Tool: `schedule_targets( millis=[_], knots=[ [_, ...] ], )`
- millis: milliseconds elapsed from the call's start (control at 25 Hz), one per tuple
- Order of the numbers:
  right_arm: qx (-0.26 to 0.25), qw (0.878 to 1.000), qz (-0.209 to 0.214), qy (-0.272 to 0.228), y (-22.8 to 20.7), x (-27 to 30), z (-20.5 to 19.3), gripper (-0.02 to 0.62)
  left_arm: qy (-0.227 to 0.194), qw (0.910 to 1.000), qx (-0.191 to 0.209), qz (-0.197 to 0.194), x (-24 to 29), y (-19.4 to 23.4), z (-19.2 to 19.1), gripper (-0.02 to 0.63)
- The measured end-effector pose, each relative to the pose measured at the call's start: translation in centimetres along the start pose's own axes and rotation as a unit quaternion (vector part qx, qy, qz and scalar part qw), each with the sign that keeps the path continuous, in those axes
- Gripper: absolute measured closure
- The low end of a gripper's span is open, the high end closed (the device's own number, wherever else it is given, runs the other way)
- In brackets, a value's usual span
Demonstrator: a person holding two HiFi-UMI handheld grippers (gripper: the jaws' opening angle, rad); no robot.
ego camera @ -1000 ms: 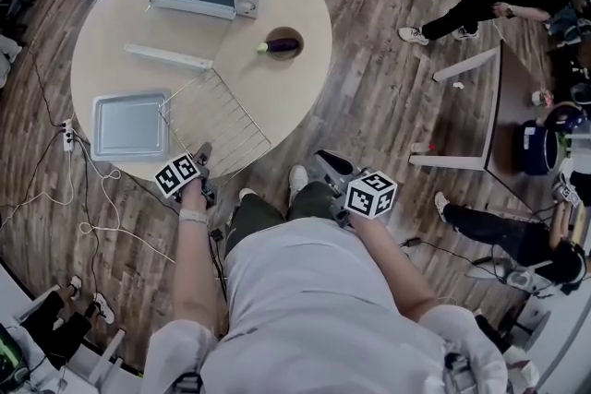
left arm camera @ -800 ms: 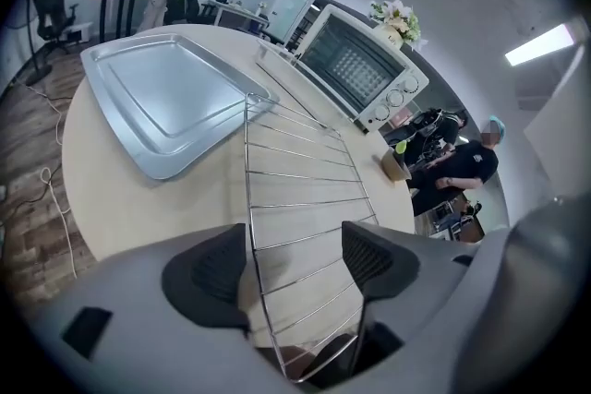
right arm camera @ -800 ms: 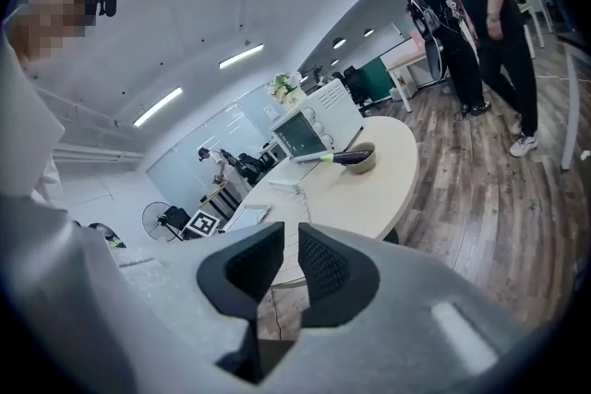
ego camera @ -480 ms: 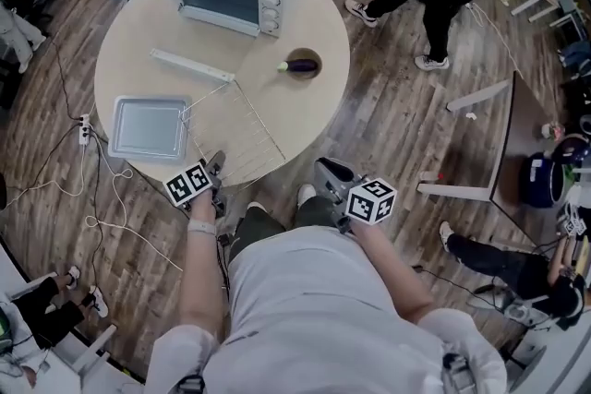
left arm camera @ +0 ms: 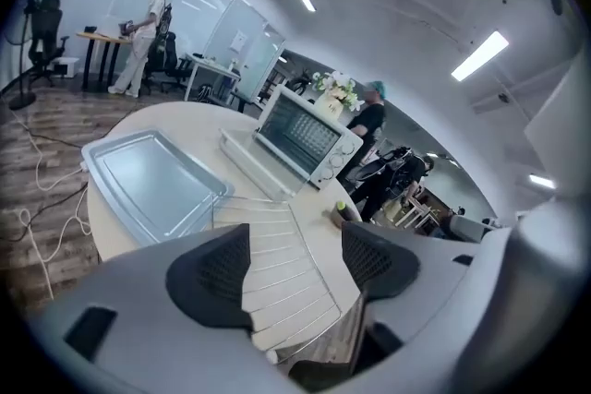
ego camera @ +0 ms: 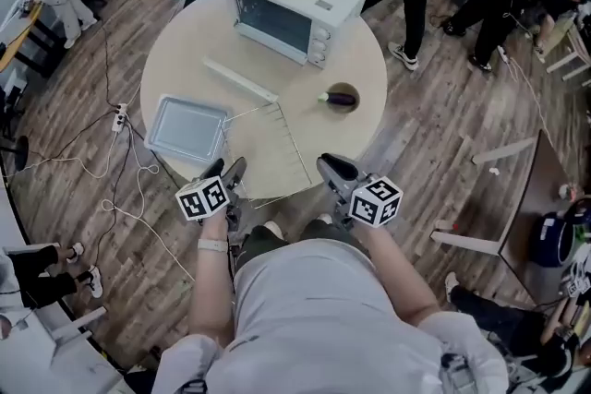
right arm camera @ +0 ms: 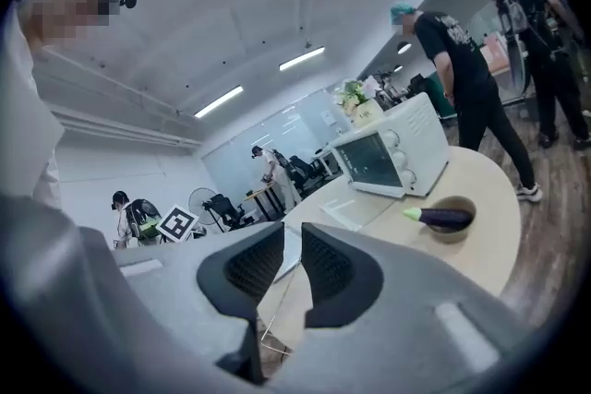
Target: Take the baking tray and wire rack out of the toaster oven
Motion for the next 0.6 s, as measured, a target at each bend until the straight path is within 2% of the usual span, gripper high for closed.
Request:
schedule_targets(
  millis=[280, 400, 600],
  knots=[
    [-0.095, 0.994, 0.056, 0.000, 3.3, 3.1, 5.4, 0.549, -0.076, 0.9930, 0.091, 0.002, -5.1, -3.9, 5.0, 0.298],
    [-0.131, 0.988, 0.078, -0.004, 5.1, 3.7, 7.4, 0.549, -0.109, 0.9868, 0.120, -0.007, -7.1, -6.1, 6.6, 0.298],
    [-0.177, 0.977, 0.120, -0.013, 7.7, 4.5, 10.0, 0.549, -0.163, 0.9740, 0.158, 0.000, -10.4, -8.5, 8.5, 0.299]
  ],
)
Point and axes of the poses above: the fingertips, and each gripper's own axes: x forward along the fingers, y to its left, z out of its top, the point moved 5 cm from there along -x, backward along the fingers, and after that the axes turned 1 degree about y, right-handed, at the moved point
